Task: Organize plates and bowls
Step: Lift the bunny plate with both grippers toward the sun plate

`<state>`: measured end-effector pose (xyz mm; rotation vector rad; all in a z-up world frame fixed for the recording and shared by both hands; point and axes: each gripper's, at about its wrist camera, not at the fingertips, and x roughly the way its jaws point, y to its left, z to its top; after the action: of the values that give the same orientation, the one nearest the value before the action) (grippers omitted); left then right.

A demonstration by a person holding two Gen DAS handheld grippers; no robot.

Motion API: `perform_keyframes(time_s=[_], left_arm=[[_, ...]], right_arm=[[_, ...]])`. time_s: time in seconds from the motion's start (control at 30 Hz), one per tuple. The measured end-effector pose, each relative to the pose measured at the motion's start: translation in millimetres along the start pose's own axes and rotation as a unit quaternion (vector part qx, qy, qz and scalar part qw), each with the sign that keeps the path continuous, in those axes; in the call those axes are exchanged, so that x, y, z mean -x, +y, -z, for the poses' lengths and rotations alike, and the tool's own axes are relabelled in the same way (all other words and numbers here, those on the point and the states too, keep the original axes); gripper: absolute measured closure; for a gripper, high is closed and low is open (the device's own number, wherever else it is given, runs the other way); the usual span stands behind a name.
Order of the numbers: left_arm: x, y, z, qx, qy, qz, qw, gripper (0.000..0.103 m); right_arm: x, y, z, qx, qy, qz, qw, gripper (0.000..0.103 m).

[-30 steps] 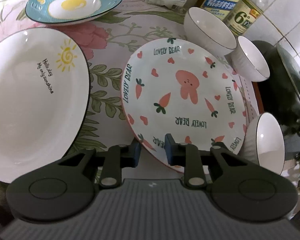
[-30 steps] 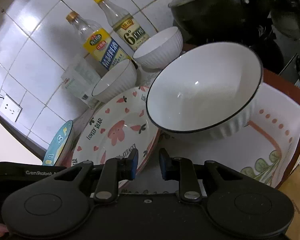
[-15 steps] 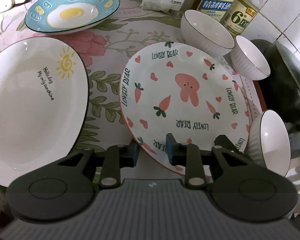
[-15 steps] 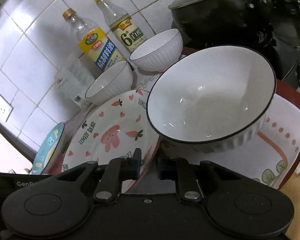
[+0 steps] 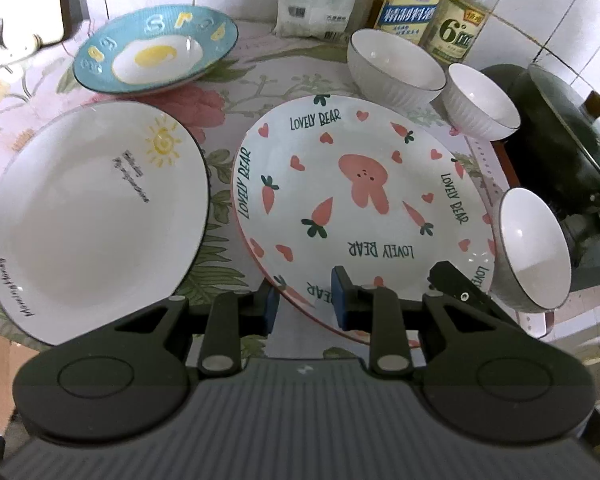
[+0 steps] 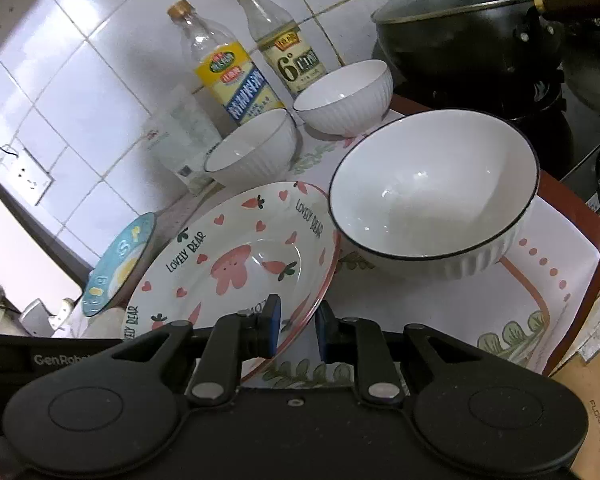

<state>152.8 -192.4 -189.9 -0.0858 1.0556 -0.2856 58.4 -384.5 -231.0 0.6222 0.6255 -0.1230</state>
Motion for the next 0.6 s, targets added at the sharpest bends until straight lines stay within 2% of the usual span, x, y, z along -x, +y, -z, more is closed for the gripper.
perform_keyframes(time_s=[0.4,0.6], left_arm=[[64,-9,5,-0.017,-0.025,0.009,0.9995,0.077],[93,1,17,-0.009,-0.043,0.025,0.9987,0.077]], right_arm=[[52,26,-13,0.025,-0.001,-0.018,1.000,0.079],[75,42,-12,0.048,-0.010,-0.031,0.998,0.079]])
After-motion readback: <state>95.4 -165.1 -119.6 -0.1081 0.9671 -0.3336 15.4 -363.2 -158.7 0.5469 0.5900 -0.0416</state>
